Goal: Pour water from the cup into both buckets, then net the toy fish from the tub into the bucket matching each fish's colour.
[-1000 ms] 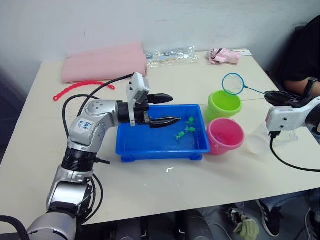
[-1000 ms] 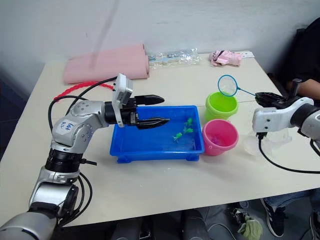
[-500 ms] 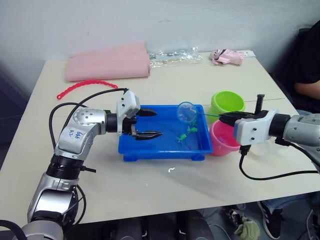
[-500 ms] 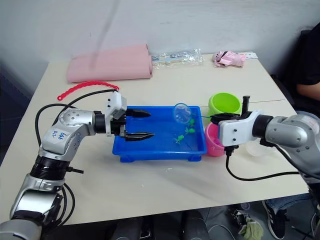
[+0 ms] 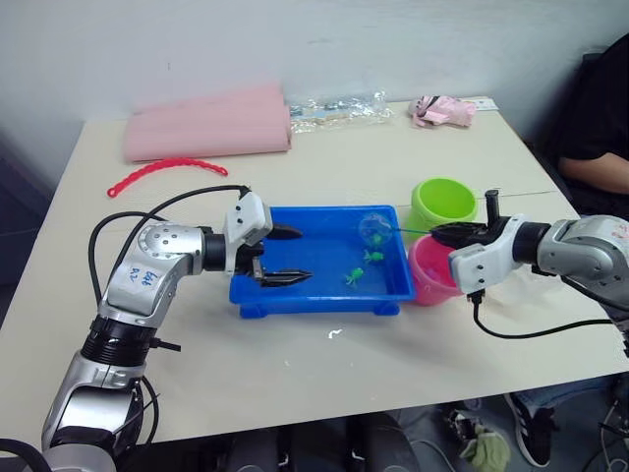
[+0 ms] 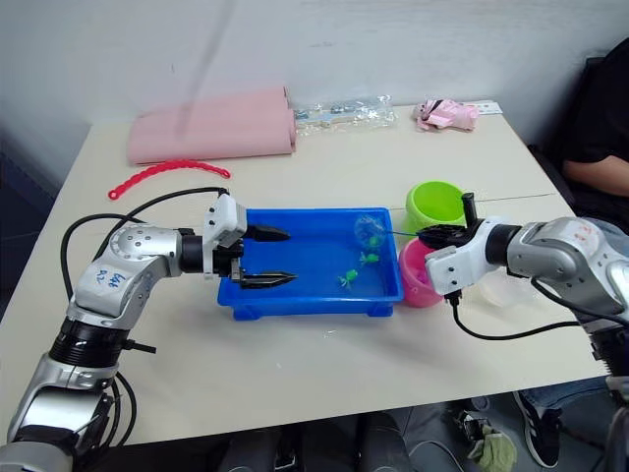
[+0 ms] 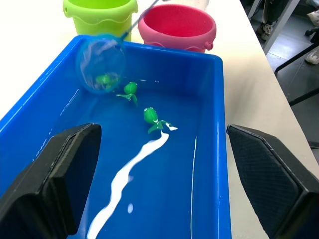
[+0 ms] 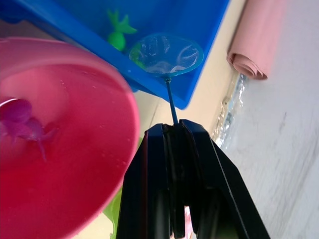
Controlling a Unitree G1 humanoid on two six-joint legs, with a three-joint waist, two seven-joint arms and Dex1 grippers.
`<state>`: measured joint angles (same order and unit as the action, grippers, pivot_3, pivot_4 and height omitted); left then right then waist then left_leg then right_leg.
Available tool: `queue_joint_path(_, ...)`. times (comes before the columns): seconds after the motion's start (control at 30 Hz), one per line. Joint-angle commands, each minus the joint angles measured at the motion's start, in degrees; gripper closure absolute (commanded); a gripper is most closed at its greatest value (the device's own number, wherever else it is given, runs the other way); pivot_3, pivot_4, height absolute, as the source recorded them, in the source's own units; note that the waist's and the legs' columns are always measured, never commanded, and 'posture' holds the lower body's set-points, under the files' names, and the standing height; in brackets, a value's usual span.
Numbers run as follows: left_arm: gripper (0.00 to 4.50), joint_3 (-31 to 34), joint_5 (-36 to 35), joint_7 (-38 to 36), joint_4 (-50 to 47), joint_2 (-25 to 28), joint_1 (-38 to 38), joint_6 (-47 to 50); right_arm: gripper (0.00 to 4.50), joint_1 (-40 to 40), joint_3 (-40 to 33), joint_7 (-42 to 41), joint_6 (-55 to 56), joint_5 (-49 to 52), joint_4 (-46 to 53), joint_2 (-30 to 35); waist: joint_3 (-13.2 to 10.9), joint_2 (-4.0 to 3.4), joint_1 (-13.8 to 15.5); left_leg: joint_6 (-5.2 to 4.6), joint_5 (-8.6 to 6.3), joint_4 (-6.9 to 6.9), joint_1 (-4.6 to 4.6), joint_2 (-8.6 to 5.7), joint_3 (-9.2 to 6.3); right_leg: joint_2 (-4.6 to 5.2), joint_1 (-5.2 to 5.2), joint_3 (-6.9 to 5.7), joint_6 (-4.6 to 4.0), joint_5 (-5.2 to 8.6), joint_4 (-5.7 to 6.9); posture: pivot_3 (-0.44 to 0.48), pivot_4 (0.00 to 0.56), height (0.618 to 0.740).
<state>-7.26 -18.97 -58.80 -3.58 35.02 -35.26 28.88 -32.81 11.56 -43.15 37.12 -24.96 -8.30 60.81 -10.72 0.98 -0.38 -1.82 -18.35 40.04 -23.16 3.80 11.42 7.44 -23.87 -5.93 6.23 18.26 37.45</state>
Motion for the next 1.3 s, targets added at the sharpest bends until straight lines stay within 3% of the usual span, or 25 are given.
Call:
queue_joint_path(0.03, 0.10, 1.7, -1.0, 0.3, -1.8, 0.5, -0.2, 0.2, 4.50, -2.5, 0.7, 1.8, 5.8, -3.2, -1.3, 0.8, 0.0, 0.00, 0.0, 0.00, 0.00, 0.00, 0.00, 0.00, 0.00, 0.00, 0.00, 0.00, 0.00, 0.00, 0.00, 0.000, 0.150, 0.738)
queue_joint_path(0.2, 0.10, 2.1, -1.5, 0.8, -2.4, 0.3, 0.1, 0.9, 4.50, -4.2, 2.3, 1.0, 11.2, -3.3, -3.3, 1.4, 0.0, 0.00, 0.0, 0.00, 0.00, 0.00, 0.00, 0.02, 0.00, 0.00, 0.00, 0.01, 0.00, 0.00, 0.00, 0.000, 0.150, 0.738)
queue_joint_path(0.43, 0.10, 2.3, -1.8, 1.2, -2.8, 0.1, 0.4, 1.2, 4.50, -2.8, 2.0, -7.1, 5.0, 7.9, -3.0, 0.9, 0.0, 0.00, 0.0, 0.00, 0.00, 0.01, 0.00, 0.02, -0.02, 0.01, 0.00, 0.01, 0.00, 0.00, 0.08, 0.000, 0.150, 0.738)
queue_joint_path(0.7, 0.10, 2.6, -2.2, 1.0, -2.7, 0.7, 0.2, 1.1, 4.50, 6.1, -2.9, -16.2, -32.2, 28.3, 10.5, -2.8, 0.0, 0.00, 0.2, -0.02, 0.00, 0.04, 0.00, 0.02, -0.14, 0.01, 0.08, -0.06, -0.01, 0.00, 0.10, 0.000, 0.150, 0.738)
queue_joint_path(0.87, 0.10, 2.6, -2.0, 0.7, -2.2, 1.1, -0.1, 0.8, 4.50, 7.1, -8.8, -12.9, -65.0, 42.7, 19.0, -8.0, 0.0, 0.00, 0.3, -0.02, 0.00, 0.07, 0.00, 0.00, -0.17, 0.05, 0.08, -0.06, -0.01, -0.01, 0.13, 0.000, 0.150, 0.738)
queue_joint_path(1.03, 0.10, 3.0, -2.0, 0.4, -0.9, 1.4, -0.5, 0.2, 4.50, 6.4, -15.5, -8.4, -86.2, 54.6, 23.4, -12.5, 0.0, 0.00, 0.3, -0.03, -0.01, 0.04, -0.02, 0.00, -0.23, 0.05, 0.09, -0.11, -0.02, -0.01, 0.10, 0.000, 0.150, 0.738)
queue_joint_path(1.13, 0.10, 3.4, -2.1, 0.4, -0.5, 1.3, -0.8, 0.3, 4.50, 6.2, -18.0, -6.5, -92.1, 58.2, 25.2, -13.7, 0.0, 0.00, 0.4, -0.03, -0.01, 0.02, -0.04, -0.02, -0.23, 0.06, 0.08, -0.12, -0.02, -0.01, 0.09, 0.000, 0.150, 0.738)
queue_joint_path(1.3, 0.10, 5.2, -5.3, 1.0, 0.6, -1.3, -3.7, 3.1, 4.50, 8.5, -24.4, -3.8, -92.5, 60.2, 30.4, -12.6, 0.0, 0.00, 0.7, -0.04, -0.02, 0.01, -0.08, -0.06, -0.22, 0.07, 0.08, -0.14, -0.02, -0.01, 0.06, 0.000, 0.150, 0.738)
